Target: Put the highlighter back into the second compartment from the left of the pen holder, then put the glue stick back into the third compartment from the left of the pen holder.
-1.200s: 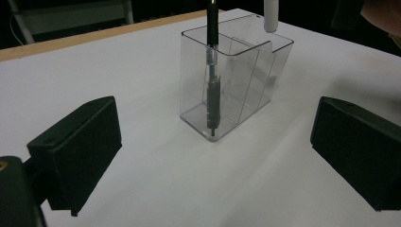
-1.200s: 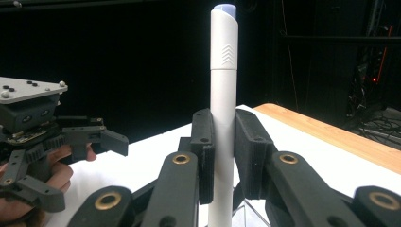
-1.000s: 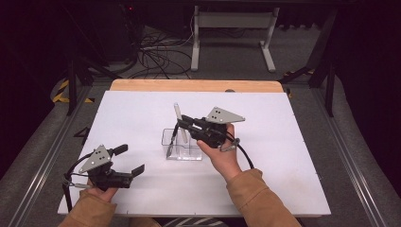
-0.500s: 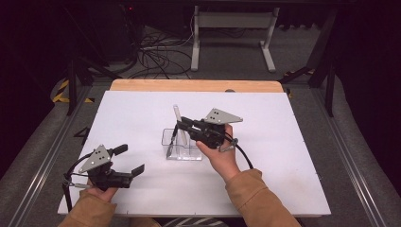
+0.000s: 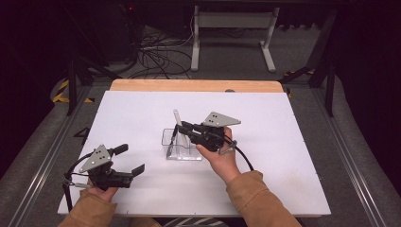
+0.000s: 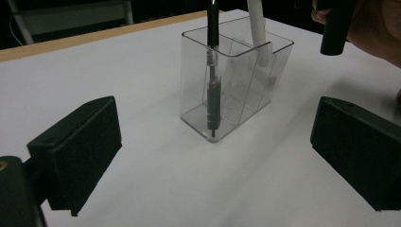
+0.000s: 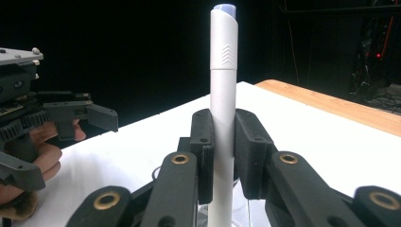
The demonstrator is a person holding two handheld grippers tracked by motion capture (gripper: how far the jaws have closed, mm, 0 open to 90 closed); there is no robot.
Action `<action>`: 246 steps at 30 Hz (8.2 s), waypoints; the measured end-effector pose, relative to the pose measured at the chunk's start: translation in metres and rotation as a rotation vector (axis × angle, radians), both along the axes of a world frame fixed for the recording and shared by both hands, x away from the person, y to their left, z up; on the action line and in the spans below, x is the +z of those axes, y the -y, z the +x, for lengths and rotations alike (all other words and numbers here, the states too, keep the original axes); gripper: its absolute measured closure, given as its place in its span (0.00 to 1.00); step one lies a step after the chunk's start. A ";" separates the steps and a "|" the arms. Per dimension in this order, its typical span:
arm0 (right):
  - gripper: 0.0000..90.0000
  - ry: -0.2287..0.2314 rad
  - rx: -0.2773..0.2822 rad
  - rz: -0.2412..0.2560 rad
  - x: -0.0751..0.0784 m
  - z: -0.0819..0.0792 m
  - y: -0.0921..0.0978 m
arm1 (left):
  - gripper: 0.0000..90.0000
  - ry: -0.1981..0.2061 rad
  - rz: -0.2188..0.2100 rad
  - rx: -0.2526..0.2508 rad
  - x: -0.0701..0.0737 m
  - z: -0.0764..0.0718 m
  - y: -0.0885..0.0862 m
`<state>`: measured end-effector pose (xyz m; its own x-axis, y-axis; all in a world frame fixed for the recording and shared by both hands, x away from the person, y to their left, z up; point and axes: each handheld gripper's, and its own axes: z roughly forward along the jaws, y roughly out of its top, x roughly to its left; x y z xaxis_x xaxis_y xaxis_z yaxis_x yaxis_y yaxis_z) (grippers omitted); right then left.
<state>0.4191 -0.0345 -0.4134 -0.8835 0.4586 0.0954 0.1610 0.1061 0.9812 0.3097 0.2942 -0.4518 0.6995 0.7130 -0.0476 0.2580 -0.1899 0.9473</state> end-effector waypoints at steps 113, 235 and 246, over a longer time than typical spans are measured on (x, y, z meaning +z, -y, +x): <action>0.43 -0.942 -0.601 -0.328 0.032 0.044 0.072 | 0.04 -0.001 -0.006 0.005 0.000 0.000 0.001; 0.76 -0.541 -0.514 -0.383 0.050 0.030 0.045 | 0.04 -0.003 -0.002 -0.005 -0.002 0.000 0.002; 0.76 -0.287 -0.331 -0.329 0.057 0.016 0.055 | 0.04 -0.003 0.000 -0.008 -0.003 0.001 0.002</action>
